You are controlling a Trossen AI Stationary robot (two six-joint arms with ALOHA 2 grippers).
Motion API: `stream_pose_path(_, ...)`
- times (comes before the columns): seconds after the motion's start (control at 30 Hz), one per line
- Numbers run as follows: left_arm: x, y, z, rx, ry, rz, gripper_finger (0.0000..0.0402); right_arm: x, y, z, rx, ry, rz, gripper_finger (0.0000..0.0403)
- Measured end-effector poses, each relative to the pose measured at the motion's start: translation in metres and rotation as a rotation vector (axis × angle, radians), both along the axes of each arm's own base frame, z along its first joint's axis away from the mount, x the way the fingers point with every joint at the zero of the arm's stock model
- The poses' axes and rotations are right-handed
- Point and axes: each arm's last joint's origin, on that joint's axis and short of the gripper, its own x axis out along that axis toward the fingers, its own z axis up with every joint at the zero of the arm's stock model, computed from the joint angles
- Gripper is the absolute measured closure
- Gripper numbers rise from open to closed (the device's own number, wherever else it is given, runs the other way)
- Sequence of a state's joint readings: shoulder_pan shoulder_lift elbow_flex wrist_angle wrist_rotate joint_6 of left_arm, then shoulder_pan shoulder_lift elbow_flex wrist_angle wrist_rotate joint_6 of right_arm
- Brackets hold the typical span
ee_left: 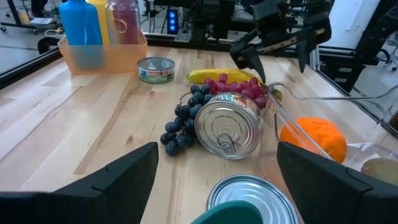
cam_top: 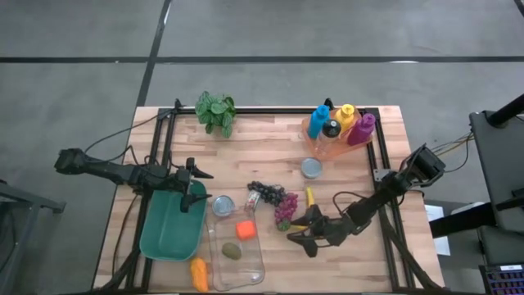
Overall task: Pick & Place Food Item
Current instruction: Put the red grapes into the transparent bin
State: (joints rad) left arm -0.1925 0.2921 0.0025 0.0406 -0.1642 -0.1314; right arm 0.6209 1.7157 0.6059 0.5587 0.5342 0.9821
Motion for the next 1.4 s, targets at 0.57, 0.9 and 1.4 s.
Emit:
stream_pose_path(0.57, 0.0, 0.0, 0.0, 0.0, 0.0, 0.0, 0.0066, 0.012, -0.011, 0.003, 0.077, 0.034, 0.006, 0.0083)
stream_pose_path(0.9, 0.0, 0.0, 0.0, 0.0, 0.0, 0.0, 0.0066, 0.026, -0.017, -0.008, 0.083, 0.082, 0.043, 0.0083)
stream_pose_path(1.4, 0.0, 0.0, 0.0, 0.0, 0.0, 0.0, 0.0066, 0.035, -0.021, -0.008, 0.054, 0.086, 0.075, 0.0083)
